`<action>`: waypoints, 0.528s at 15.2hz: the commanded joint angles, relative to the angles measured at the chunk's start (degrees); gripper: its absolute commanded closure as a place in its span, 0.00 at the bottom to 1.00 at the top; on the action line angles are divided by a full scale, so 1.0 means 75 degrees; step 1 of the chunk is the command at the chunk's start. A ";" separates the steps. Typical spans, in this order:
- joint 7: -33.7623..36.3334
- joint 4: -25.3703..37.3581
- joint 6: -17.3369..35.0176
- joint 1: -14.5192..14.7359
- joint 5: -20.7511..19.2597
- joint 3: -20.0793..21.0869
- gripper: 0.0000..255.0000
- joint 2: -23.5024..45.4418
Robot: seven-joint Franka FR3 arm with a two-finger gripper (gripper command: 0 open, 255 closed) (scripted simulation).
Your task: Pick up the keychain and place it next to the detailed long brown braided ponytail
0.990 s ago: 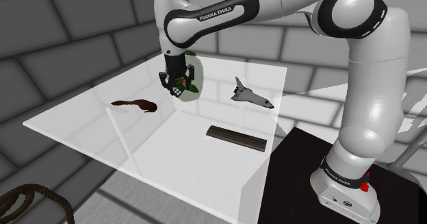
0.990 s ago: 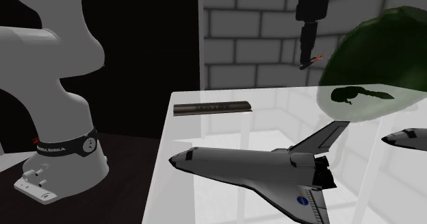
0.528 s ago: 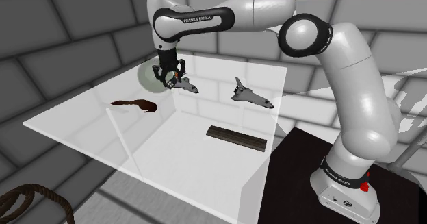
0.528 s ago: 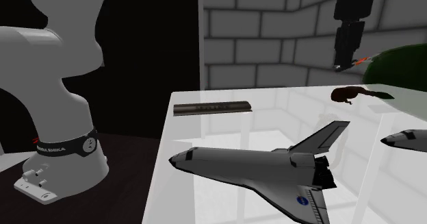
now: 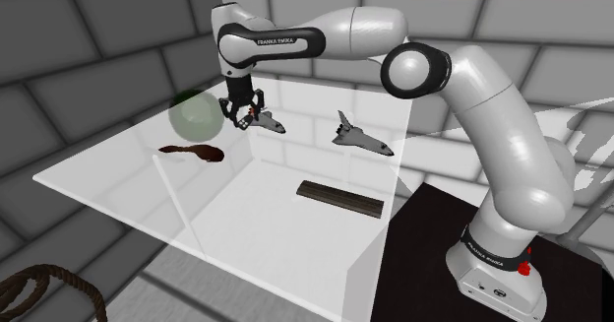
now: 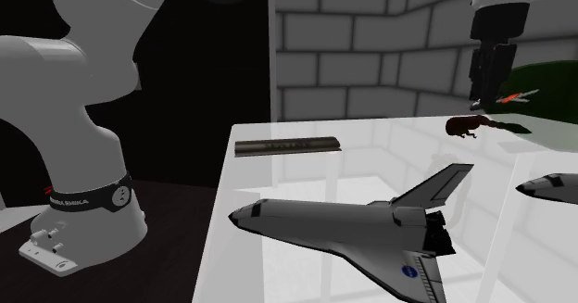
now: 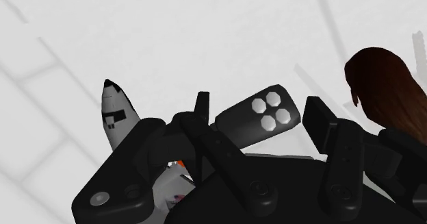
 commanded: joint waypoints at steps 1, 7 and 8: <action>0.0040 -0.0376 0.0276 -0.0093 0.0010 0.0016 1.00 -0.0087; 0.0126 -0.1074 0.0911 -0.0238 -0.0014 0.0012 1.00 -0.0113; 0.0139 -0.1170 0.1008 -0.0256 -0.0021 0.0009 1.00 -0.0107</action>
